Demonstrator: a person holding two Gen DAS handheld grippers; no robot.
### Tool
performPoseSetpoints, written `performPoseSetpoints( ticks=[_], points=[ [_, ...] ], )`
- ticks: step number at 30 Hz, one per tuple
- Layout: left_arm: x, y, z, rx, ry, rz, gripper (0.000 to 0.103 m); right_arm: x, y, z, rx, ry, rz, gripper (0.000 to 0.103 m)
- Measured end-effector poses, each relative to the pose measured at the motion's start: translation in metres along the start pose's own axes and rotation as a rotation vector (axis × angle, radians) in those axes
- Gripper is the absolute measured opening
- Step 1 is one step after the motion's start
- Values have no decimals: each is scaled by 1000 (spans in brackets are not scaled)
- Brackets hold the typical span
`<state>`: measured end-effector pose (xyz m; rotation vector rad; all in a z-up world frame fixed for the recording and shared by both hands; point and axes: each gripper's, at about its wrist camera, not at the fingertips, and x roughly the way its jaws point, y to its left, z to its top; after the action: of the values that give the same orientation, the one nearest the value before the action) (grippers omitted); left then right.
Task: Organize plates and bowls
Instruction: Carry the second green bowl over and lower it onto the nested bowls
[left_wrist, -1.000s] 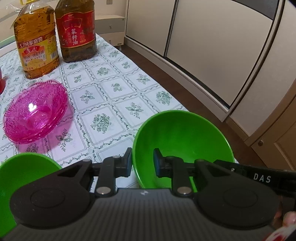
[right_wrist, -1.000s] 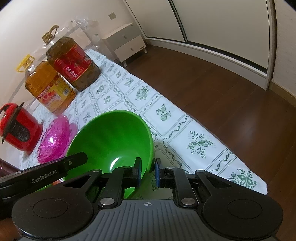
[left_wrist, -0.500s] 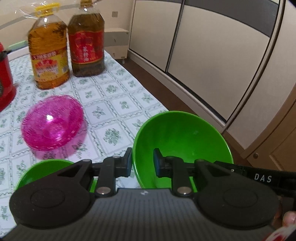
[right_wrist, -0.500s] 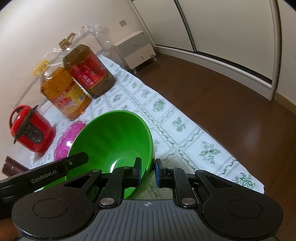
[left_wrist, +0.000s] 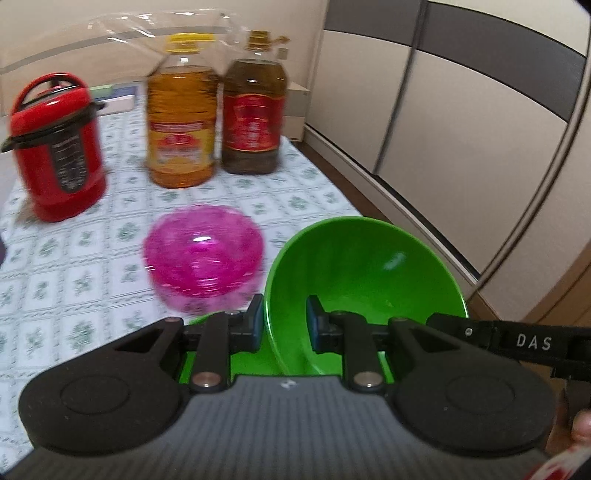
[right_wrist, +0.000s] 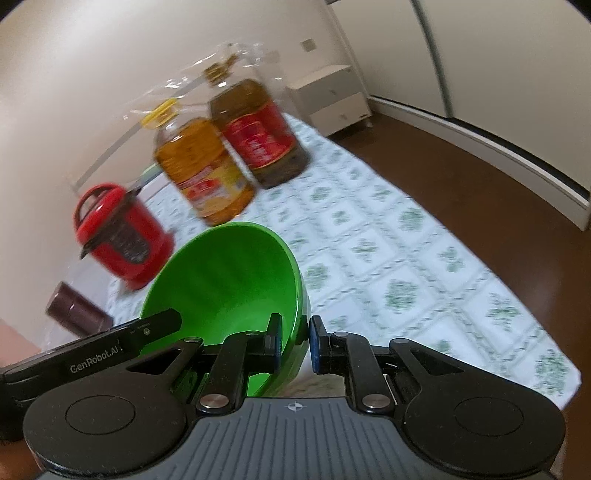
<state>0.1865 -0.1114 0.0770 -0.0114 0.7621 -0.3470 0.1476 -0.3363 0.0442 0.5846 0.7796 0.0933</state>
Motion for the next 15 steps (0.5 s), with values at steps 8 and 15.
performPoseSetpoints(
  ticks=[8, 15],
  points=[
    [-18, 42, -12, -69, 0, 52, 20, 21, 37, -16, -65, 51, 41, 15],
    [-18, 60, -22, -108, 15, 64, 20, 37, 49, -25, -100, 86, 41, 15]
  ],
)
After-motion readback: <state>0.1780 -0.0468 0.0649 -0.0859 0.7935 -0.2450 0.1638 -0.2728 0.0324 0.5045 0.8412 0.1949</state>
